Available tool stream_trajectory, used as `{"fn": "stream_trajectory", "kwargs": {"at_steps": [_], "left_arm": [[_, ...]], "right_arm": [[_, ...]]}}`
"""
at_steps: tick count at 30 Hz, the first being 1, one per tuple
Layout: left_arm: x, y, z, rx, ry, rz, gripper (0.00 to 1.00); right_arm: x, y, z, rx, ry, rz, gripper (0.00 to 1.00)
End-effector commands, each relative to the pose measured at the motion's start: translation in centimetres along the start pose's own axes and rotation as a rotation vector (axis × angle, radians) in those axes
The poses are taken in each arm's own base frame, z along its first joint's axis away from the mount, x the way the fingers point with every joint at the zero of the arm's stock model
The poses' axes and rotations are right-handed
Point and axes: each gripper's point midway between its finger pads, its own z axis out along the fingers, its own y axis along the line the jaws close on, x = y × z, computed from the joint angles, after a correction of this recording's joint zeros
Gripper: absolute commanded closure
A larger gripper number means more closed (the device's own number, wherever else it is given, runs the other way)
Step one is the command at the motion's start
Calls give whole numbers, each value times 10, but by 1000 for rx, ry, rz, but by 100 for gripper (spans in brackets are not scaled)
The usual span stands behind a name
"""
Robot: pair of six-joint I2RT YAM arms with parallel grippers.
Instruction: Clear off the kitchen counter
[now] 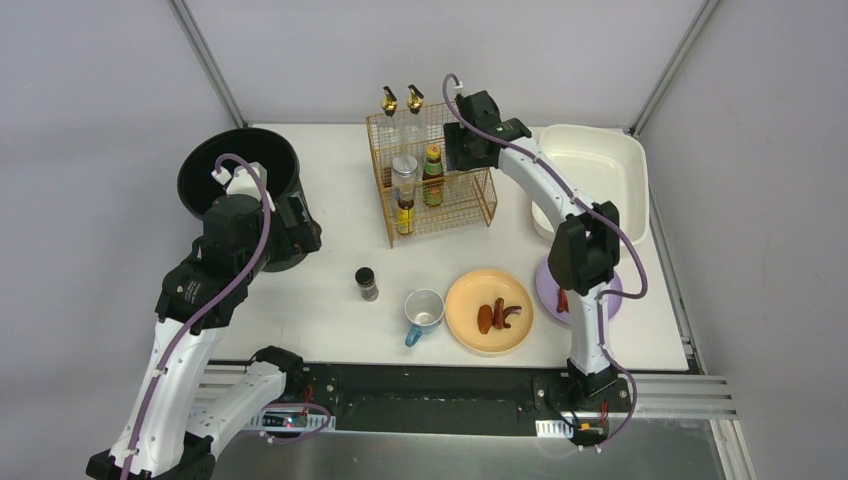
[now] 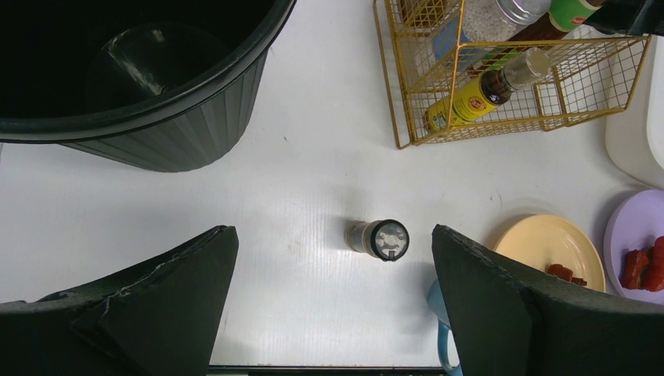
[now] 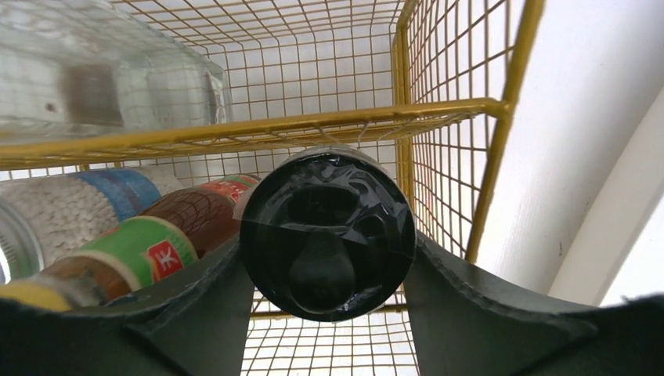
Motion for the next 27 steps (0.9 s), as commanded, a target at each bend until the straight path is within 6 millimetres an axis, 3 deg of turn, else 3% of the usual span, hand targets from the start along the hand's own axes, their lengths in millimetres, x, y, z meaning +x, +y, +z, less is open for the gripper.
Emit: {"fn": "stream_trajectory", "kwargs": {"at_steps": [1,4,8,14,22,27], "left_arm": [[-5,-2,1,11,-19,-2,0],[-5,-2,1,10,-22,-1,0],[-6,-2,0,12,-24,0,0],[-5,-2,1,12,-19,3,0],[-3,-1,2,10,-16,-1,0],[-4,-1,0,10,-26,-2,0]], "right_arm": [[-32,3,-7,-20,-88,44,70],[-24,2,3,-13,-65,42,65],[-17,-1,10,5,-45,38,50],[-19,-3,4,22,-57,64,29],[-29,-4,-11,22,-88,74,22],[-45,-7,-40,20,-149,97,21]]}}
